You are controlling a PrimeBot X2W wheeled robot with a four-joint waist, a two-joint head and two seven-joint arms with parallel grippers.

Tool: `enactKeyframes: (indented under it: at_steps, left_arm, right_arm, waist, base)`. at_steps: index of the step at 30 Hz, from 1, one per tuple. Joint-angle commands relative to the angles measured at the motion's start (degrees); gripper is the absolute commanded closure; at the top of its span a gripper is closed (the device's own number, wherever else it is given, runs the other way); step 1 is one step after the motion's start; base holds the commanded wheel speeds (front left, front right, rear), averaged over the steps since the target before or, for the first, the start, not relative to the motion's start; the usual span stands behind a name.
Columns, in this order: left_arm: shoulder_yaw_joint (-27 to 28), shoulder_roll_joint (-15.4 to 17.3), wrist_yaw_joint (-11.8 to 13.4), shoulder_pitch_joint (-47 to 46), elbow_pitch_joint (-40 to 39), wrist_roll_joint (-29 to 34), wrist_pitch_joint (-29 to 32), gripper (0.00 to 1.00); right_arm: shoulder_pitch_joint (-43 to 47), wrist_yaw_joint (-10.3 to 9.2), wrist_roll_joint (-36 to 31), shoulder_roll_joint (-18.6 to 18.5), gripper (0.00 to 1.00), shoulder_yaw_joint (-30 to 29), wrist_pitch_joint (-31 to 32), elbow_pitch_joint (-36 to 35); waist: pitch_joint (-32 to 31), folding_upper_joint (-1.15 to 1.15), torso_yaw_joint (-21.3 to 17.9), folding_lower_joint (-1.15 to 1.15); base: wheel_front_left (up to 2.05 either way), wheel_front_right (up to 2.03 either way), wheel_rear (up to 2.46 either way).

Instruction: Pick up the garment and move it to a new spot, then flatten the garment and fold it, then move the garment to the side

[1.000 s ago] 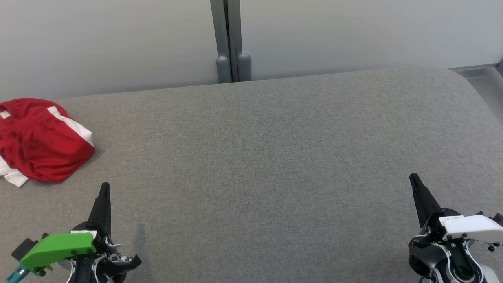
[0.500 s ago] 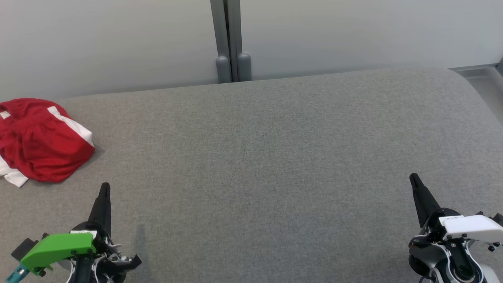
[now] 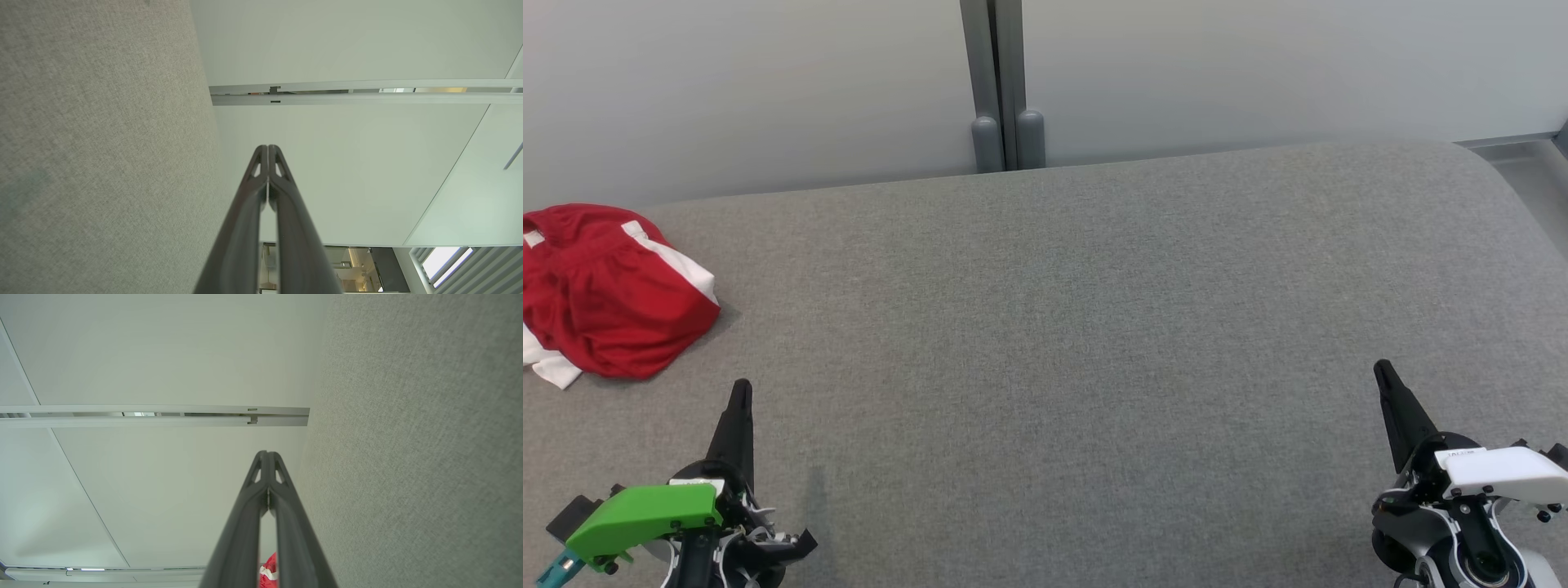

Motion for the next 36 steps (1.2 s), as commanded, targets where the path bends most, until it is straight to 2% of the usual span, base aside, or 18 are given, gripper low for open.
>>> enactKeyframes:
  at_steps: [1, 36]
  left_arm:
    - [0.02, 0.15, -0.29, -0.77, -0.05, 0.37, 0.1, 1.0]
    - [0.02, 0.15, -0.29, -0.77, -0.05, 0.37, 0.09, 1.0]
  right_arm:
    - [-0.41, 0.0, 0.19, -0.24, 1.0, -0.02, 0.08, -0.19]
    - [-0.41, 0.0, 0.19, -0.24, 1.0, -0.02, 0.08, -0.19]
  waist:
    - [0.0, 0.0, 0.0, 0.0]
    - [0.0, 0.0, 0.0, 0.0]
  base:
    - [0.0, 0.0, 0.0]
    - [0.0, 0.0, 0.0]
